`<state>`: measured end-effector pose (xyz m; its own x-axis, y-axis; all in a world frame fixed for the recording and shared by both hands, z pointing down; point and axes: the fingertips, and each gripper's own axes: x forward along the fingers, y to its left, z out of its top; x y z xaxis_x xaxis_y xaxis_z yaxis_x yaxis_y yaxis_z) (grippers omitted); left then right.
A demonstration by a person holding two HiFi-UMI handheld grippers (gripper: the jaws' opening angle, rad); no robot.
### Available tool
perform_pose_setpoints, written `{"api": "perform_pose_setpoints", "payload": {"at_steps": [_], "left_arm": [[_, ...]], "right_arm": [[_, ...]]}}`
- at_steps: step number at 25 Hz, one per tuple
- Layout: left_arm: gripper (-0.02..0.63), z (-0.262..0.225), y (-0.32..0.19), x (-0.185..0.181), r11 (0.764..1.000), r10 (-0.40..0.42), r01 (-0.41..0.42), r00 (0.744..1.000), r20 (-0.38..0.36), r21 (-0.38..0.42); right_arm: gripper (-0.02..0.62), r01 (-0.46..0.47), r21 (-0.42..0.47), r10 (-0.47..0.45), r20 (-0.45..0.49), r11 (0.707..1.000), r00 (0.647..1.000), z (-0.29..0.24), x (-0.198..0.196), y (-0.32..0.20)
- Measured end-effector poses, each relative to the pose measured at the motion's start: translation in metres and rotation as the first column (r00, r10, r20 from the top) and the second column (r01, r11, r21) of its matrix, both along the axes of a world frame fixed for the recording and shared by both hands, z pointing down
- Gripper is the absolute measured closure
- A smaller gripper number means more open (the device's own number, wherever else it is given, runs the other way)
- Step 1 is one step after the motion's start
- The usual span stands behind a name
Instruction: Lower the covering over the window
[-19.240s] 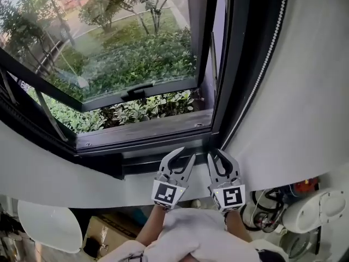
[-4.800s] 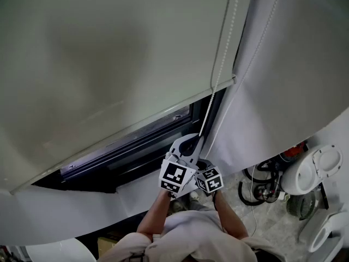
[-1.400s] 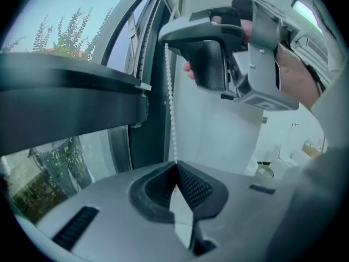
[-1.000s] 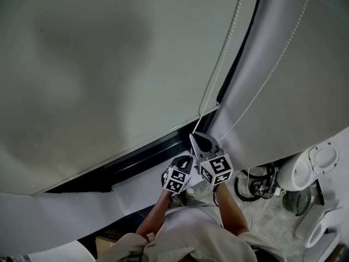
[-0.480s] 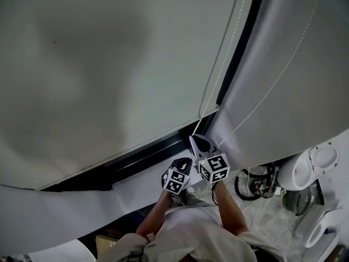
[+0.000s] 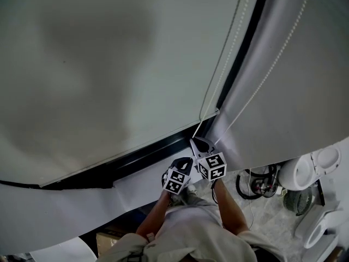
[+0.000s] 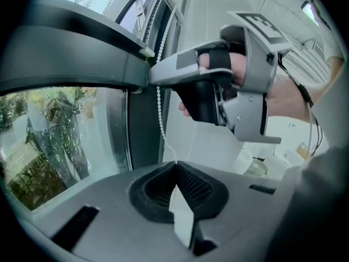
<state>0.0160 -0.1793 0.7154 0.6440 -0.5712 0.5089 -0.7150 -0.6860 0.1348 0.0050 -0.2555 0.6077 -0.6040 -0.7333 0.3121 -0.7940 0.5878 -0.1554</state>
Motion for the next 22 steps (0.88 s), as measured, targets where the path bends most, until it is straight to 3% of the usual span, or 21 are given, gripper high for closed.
{"api": "perform_pose_setpoints", "payload": {"at_steps": [13, 22], "left_arm": [[0.591, -0.016, 0.004, -0.013, 1.0, -0.023, 0.023, 0.999, -0.024, 0.011], [0.592, -0.028, 0.005, -0.016, 0.999, -0.033, 0.034, 0.999, -0.029, 0.026]], "right_arm": [[0.6, 0.019, -0.122, -0.024, -0.037, 0.992, 0.999, 0.058, -0.009, 0.007], [0.6, 0.019, -0.13, -0.021, -0.016, 0.991, 1.0, 0.059, -0.011, -0.003]]}}
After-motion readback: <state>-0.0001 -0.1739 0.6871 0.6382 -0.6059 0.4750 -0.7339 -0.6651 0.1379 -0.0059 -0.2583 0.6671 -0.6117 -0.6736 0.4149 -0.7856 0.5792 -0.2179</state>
